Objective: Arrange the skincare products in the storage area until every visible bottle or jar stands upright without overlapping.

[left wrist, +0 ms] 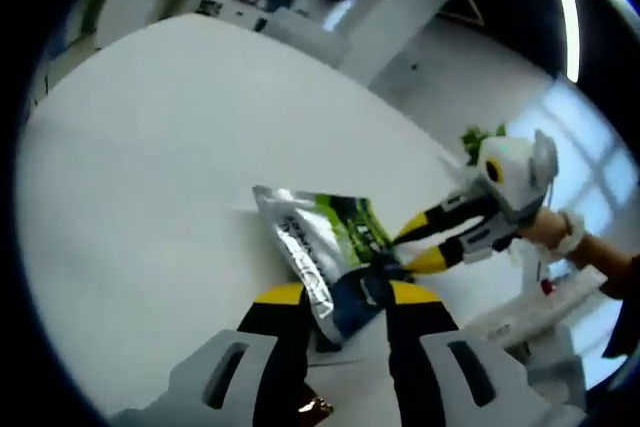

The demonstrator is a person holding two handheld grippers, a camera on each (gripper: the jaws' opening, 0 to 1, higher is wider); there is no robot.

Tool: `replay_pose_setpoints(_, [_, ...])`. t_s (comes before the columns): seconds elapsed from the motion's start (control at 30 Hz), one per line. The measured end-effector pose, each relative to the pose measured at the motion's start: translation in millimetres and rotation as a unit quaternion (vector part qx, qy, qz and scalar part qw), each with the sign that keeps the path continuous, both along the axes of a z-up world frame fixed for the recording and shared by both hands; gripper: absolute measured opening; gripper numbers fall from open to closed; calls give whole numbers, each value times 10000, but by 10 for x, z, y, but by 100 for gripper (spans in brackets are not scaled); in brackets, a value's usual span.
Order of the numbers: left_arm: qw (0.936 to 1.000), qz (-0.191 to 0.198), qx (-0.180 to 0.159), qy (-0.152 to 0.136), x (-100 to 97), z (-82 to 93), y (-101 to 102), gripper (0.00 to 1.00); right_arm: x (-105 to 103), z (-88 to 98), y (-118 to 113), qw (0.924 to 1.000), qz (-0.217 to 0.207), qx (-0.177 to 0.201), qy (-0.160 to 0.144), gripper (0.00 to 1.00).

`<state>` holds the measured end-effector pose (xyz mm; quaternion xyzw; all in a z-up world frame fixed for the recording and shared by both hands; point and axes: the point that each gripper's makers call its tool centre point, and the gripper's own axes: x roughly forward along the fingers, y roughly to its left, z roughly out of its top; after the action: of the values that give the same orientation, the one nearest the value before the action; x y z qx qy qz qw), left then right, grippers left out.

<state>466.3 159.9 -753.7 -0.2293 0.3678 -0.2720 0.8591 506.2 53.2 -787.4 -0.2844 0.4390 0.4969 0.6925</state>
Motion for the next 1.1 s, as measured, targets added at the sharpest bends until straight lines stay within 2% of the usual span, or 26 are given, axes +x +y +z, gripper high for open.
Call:
replay_pose_setpoints(0.1, [10000, -14, -24, 53, -10, -17, -42, 24, -11, 0, 0, 10000, 68, -22, -65, 23])
replay_pose_setpoints(0.17, [10000, -5, -43, -50, 3, 34, -52, 18, -11, 2, 1, 9999, 66, -1, -81, 23])
replay_pose_setpoints(0.2, [9998, 12, -165, -133, 81, 71, -32, 13, -10, 2, -2, 10000, 42, 27, -79, 23])
replay_pose_setpoints(0.23, [9984, 99, -511, -225, 139, 165, -74, 4, -7, 1, -4, 10000, 30, 45, -79, 23])
replay_pose_setpoints(0.3, [9933, 85, -1145, -131, 126, 283, -244, 0, -9, 2, 1, 9999, 8, 77, -89, 23])
replay_pose_setpoints(0.33, [9945, -16, -1050, -36, 95, 236, -276, 0, -11, 2, 0, 9999, -20, 85, -100, 23])
replay_pose_setpoints(0.37, [9966, -139, -799, -117, 81, 197, -282, 0, -13, 2, 3, 9999, -43, 101, -98, 23])
replay_pose_setpoints(0.4, [9984, -299, -407, -245, 77, 128, -253, 0, -17, 2, 1, 9999, -43, 112, -100, 23])
replay_pose_setpoints(0.43, [9986, -345, -253, -304, 72, 104, -237, 0, -18, 2, 1, 9999, -42, 121, -98, 23])
replay_pose_setpoints(0.5, [9976, -268, -569, -297, 53, 209, -313, 0, -26, 4, 4, 9998, -54, 164, -75, 23])
replay_pose_setpoints(0.53, [9974, -272, -605, -290, 53, 226, -315, 0, -28, 4, 7, 9998, -58, 170, -66, 23])
replay_pose_setpoints(0.63, [9973, -402, -357, -498, -7, 278, -385, 0, -48, 10, 21, 9997, 111, 29, -195, 23])
replay_pose_setpoints(0.7, [9965, -506, -399, -524, -42, 309, -400, 0, -96, 18, -6, 9992, 281, -179, -236, 23])
replay_pose_setpoints(0.87, [9947, -549, -376, -783, -56, 459, -387, 0, -151, 166, -48, 9988, 299, -203, -322, 27])
replay_pose_setpoints(0.97, [9929, -665, -208, -962, -102, 554, -368, 0, -139, 308, -104, 9984, 290, -200, -434, 28])
replay_pose_setpoints(1.1, [9885, -874, 353, -1183, -93, 595, -236, 0, -88, 532, -159, 9984, 113, -54, -559, 28])
